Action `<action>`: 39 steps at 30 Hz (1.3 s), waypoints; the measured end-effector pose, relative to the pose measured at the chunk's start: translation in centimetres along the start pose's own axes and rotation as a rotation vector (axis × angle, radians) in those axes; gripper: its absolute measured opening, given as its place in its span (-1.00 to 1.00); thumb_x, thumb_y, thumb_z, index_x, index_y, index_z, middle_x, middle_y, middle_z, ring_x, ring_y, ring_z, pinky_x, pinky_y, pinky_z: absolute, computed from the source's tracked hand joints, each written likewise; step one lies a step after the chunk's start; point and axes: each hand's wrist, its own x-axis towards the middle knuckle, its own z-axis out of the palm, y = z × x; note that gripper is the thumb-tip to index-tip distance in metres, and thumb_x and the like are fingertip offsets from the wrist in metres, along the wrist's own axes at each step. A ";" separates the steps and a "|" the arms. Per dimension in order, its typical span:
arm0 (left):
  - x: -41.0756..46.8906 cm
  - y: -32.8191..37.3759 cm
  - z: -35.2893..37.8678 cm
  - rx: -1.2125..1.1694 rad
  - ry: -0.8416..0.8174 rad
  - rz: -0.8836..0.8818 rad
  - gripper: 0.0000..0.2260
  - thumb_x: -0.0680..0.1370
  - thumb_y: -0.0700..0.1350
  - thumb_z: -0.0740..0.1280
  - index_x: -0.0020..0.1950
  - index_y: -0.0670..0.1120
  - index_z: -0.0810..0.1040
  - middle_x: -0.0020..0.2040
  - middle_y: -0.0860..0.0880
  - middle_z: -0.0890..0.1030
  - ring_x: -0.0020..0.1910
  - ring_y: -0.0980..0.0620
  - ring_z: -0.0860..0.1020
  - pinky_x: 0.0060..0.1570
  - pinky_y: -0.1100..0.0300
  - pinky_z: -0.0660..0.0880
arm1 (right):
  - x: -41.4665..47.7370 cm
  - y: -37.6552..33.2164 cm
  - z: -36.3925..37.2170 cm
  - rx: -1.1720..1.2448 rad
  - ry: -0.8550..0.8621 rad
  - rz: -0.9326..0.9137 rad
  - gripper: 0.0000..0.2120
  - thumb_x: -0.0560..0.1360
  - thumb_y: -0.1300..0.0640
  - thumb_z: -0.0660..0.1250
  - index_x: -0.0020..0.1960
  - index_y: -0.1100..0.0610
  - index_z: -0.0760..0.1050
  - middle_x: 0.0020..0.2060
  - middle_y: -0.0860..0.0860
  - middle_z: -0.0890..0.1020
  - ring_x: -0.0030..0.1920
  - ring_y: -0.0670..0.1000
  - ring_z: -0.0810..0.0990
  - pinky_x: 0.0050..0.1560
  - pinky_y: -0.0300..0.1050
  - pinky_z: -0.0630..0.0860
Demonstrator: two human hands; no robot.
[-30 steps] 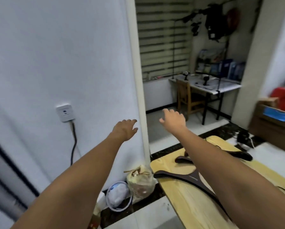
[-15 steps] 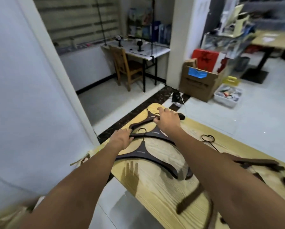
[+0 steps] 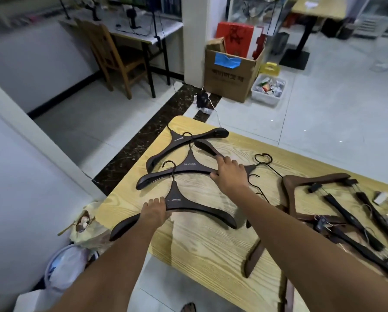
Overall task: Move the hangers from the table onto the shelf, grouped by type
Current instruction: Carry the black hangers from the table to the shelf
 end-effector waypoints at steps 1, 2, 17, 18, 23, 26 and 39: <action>0.5 -0.2 0.5 0.004 -0.009 -0.006 -0.46 0.61 0.12 0.14 0.46 -0.17 0.15 0.39 -0.15 0.33 0.39 -0.14 0.29 0.35 0.01 0.25 | 0.1 -0.2 0.6 -0.005 -0.008 0.005 -0.52 0.60 0.00 0.11 0.48 0.09 0.19 0.34 0.13 0.41 0.31 0.19 0.40 0.29 0.06 0.31; 0.9 -0.4 0.9 0.010 -0.009 -0.005 -0.47 0.61 0.11 0.15 0.45 -0.17 0.17 0.38 -0.14 0.33 0.39 -0.13 0.29 0.35 0.00 0.25 | 0.2 -0.4 1.2 -0.015 -0.016 0.007 -0.52 0.60 -0.01 0.10 0.48 0.09 0.19 0.33 0.13 0.42 0.31 0.19 0.40 0.28 0.06 0.32; 2.7 -3.1 0.9 -0.143 0.024 0.115 -0.62 0.63 0.07 0.13 0.25 -0.23 0.31 0.22 -0.18 0.31 0.02 -0.16 0.48 0.02 0.01 0.46 | 2.0 -2.1 4.2 -0.056 -0.071 0.002 -0.57 0.60 -0.02 0.10 0.41 0.12 0.26 0.26 0.12 0.47 0.24 0.19 0.46 0.22 0.05 0.36; 2.4 -3.4 0.7 -0.158 0.039 0.129 -0.63 0.62 0.07 0.14 0.22 -0.22 0.31 0.20 -0.17 0.33 -0.05 -0.16 0.50 -0.03 0.00 0.47 | 2.2 -1.7 4.0 -0.055 -0.069 0.008 -0.57 0.59 -0.01 0.11 0.42 0.12 0.25 0.27 0.13 0.46 0.25 0.19 0.46 0.22 0.06 0.36; 0.9 -5.8 -1.4 -0.315 0.067 0.176 -0.67 0.59 0.07 0.21 0.16 -0.15 0.30 0.05 -0.14 0.57 -0.02 -0.14 0.59 -0.02 0.00 0.53 | 3.6 0.4 2.2 -0.062 -0.075 0.072 -0.56 0.60 -0.02 0.13 0.43 0.11 0.26 0.28 0.14 0.46 0.28 0.18 0.44 0.29 0.08 0.32; 0.2 -7.3 -3.3 -0.299 0.082 0.181 -0.63 0.60 0.10 0.18 0.24 -0.14 0.29 0.06 -0.15 0.60 -0.01 -0.13 0.59 -0.10 0.04 0.52 | 4.2 1.0 1.6 -0.078 -0.076 0.085 -0.60 0.60 0.00 0.13 0.39 0.14 0.30 0.25 0.14 0.48 0.26 0.18 0.45 0.25 0.07 0.34; 0.9 -10.7 -7.9 -0.288 0.150 0.133 -0.70 0.57 0.13 0.23 0.09 -0.08 0.34 -0.11 -0.07 0.53 -0.15 -0.08 0.52 -0.16 0.04 0.44 | 8.8 0.3 5.8 -0.238 -0.274 -0.022 -0.54 0.59 0.05 0.21 0.44 0.15 0.22 0.38 0.15 0.35 0.39 0.19 0.31 0.36 0.05 0.27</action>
